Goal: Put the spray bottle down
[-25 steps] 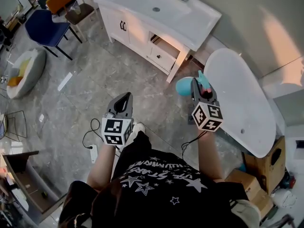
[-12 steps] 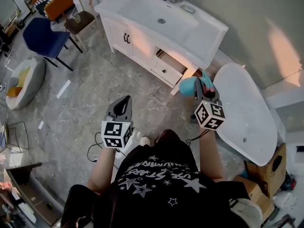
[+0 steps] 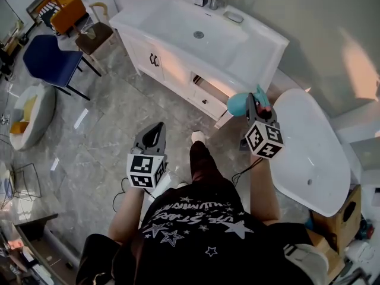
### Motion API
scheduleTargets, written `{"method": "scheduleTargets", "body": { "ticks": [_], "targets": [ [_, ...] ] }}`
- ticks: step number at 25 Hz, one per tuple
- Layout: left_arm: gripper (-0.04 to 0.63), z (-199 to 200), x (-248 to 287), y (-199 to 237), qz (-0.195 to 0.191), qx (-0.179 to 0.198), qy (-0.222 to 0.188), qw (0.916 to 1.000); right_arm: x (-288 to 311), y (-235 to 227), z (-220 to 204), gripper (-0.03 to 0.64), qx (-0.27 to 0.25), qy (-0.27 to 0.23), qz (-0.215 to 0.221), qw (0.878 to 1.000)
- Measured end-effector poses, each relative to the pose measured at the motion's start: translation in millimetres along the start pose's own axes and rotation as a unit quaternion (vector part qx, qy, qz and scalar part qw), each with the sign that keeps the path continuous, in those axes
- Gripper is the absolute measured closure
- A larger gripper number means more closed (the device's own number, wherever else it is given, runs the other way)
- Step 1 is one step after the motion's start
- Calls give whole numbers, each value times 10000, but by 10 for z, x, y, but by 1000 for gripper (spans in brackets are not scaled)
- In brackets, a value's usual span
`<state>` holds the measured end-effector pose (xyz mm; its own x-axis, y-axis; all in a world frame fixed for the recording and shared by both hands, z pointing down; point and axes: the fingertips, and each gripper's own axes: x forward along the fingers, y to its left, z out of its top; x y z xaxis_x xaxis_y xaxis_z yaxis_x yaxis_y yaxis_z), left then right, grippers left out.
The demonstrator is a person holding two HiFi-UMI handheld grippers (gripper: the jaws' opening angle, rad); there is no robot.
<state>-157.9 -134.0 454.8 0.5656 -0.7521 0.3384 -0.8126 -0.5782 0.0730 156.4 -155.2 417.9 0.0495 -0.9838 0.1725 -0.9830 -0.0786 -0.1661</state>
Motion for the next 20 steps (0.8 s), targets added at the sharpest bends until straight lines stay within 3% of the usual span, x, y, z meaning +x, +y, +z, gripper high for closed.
{"method": "scheduleTargets", "body": {
  "ticks": [6, 20],
  "targets": [
    [580, 294, 954, 56, -116, -42, 194, 9997, 870, -481, 186, 469, 60, -3, -121, 9999],
    [580, 1035, 2750, 87, -233, 7, 162, 9996, 2478, -1489, 544, 469, -188, 96, -410, 9989]
  ]
}}
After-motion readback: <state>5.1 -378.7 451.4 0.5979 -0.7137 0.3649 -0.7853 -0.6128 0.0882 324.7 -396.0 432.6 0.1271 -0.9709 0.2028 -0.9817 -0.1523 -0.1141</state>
